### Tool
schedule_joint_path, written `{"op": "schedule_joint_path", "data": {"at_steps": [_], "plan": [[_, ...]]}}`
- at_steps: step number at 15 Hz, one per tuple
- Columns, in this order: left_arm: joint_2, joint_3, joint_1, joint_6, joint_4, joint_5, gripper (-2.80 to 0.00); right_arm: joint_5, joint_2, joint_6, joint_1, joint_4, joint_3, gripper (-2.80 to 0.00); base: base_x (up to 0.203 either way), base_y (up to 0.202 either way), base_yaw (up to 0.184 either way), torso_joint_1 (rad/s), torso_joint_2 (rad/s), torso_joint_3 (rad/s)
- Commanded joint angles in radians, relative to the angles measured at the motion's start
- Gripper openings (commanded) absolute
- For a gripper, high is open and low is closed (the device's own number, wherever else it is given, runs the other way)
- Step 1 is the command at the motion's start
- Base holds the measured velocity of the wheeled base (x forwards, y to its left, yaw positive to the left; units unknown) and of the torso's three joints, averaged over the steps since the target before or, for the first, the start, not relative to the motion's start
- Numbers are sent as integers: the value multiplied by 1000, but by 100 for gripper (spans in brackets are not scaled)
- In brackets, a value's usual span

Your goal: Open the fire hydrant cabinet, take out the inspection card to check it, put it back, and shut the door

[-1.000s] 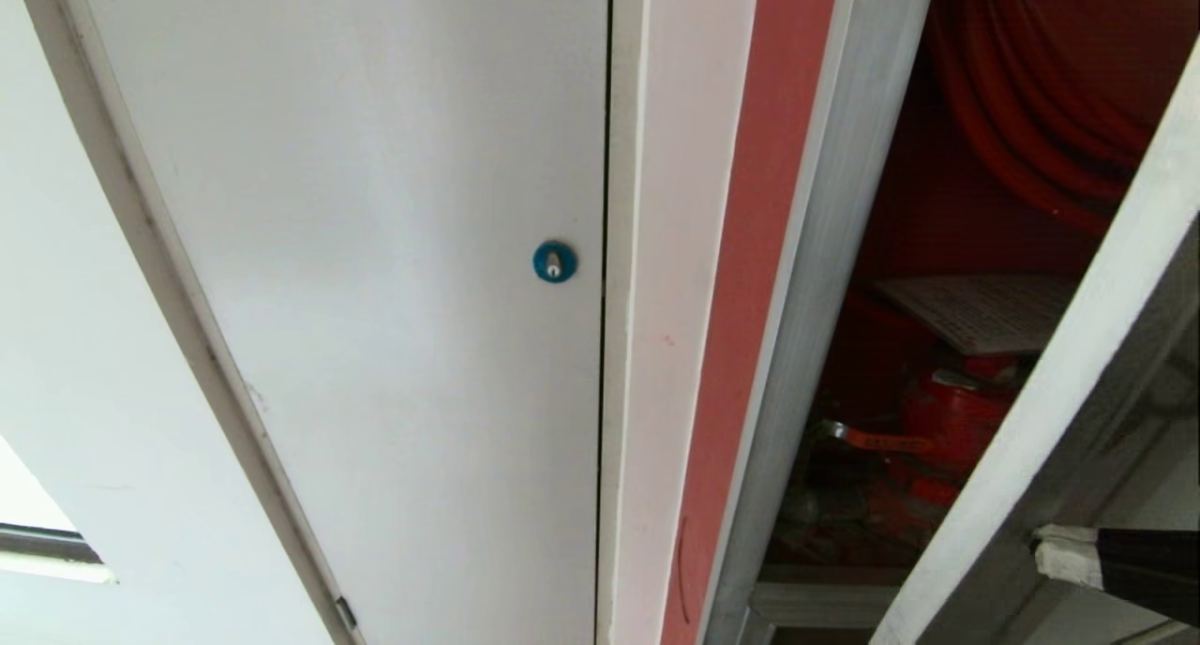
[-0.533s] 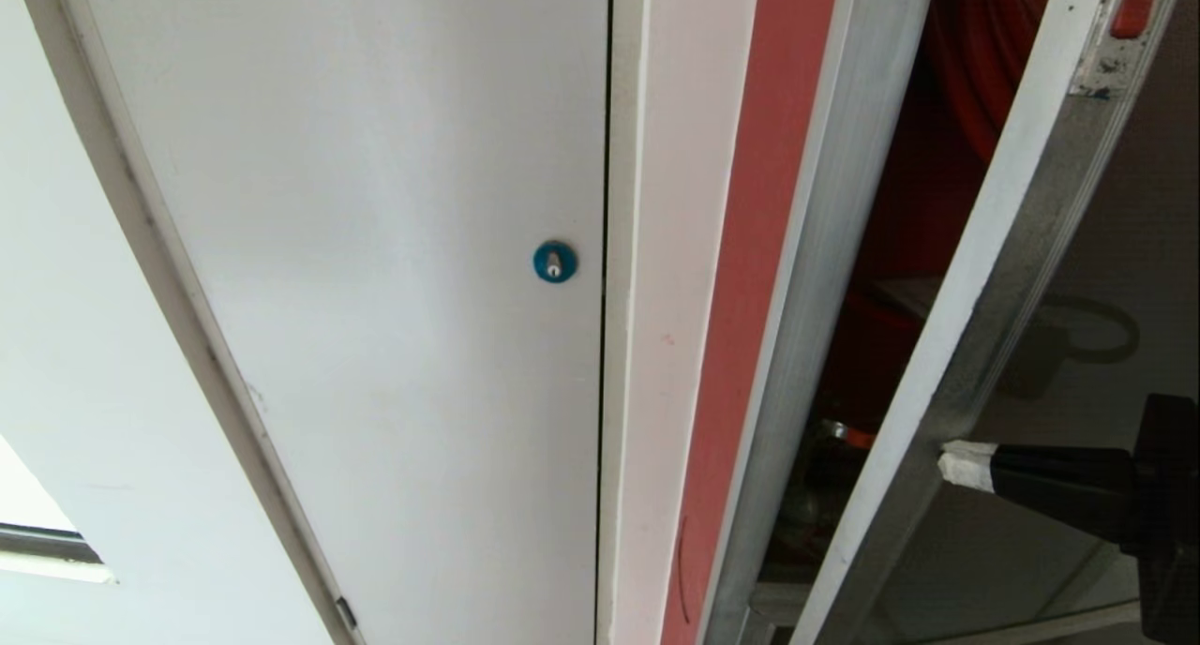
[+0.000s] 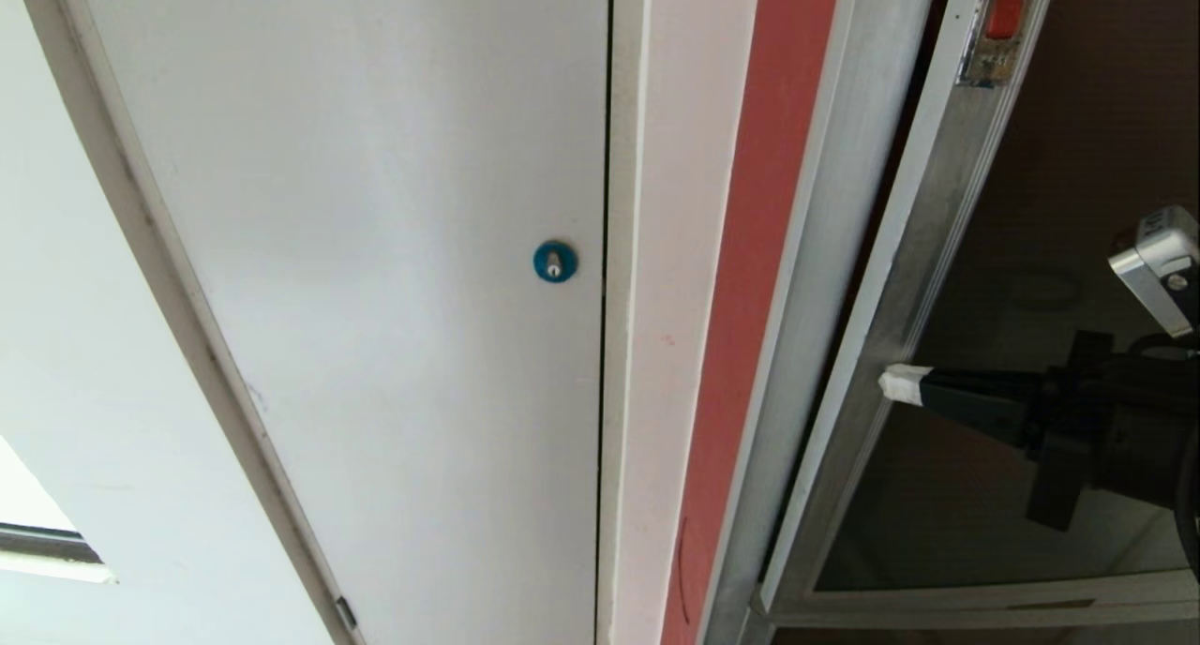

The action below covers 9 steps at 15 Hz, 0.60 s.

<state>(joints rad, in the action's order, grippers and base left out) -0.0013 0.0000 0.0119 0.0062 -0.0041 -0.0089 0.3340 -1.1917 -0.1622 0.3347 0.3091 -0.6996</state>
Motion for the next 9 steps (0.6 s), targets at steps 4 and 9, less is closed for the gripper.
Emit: {"op": "schedule_joint_path", "data": {"at_steps": [4,9], "plan": [[0,3,0,0,-1,0,-280,-28,-76,3,0,17,-49,-280,0,0,0,0,0,0],[0,3,0,0,-1,0,-280,-71,-110,15,-2,74,-49,-280,0,0,0,0,0,0]]}}
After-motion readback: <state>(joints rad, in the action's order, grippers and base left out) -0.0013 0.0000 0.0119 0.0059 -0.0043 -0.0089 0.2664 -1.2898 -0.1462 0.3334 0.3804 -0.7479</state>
